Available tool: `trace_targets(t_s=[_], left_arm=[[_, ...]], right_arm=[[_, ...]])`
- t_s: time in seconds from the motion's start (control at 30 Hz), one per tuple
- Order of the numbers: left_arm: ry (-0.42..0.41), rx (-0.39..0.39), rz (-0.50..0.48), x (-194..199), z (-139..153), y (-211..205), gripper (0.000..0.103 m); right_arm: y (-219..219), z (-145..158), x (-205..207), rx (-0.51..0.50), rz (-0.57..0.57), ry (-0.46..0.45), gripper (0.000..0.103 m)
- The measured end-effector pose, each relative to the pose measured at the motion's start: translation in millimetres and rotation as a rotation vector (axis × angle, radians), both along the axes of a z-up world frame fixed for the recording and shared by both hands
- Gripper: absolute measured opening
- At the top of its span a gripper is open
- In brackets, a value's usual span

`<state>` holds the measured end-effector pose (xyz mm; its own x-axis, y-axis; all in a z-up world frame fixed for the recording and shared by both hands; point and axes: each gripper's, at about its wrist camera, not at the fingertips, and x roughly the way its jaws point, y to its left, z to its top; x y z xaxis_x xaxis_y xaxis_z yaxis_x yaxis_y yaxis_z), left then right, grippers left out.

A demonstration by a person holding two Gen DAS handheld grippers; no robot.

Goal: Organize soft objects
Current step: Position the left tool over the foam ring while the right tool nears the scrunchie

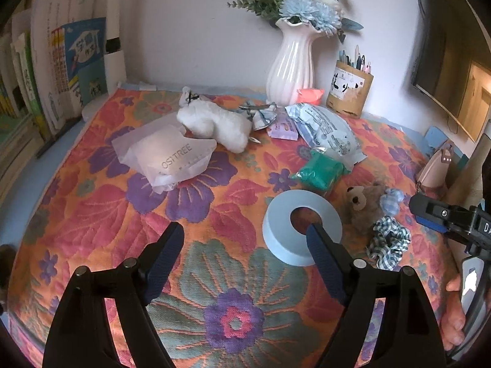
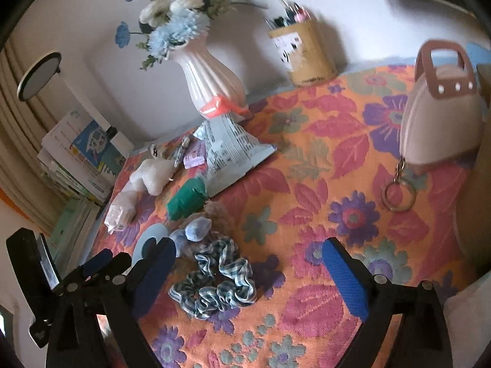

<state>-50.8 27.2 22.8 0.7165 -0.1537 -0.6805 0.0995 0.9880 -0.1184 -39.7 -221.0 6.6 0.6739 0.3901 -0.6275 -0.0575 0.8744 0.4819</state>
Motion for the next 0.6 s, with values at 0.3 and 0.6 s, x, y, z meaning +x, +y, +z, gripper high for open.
trace_targets(t_s=[0.3,0.6], left_arm=[[0.01,0.012,0.0,1.3,-1.0,-1.4,0.081],[0.017,0.009,-0.003,2.6,-1.4,-1.7,0.081]], right_arm=[[-12.8,-3.9,0.0,0.089,-0.007,0.007,0.096],[-9.8,-6.7,3.4,0.08,-0.001,0.033,0.096]])
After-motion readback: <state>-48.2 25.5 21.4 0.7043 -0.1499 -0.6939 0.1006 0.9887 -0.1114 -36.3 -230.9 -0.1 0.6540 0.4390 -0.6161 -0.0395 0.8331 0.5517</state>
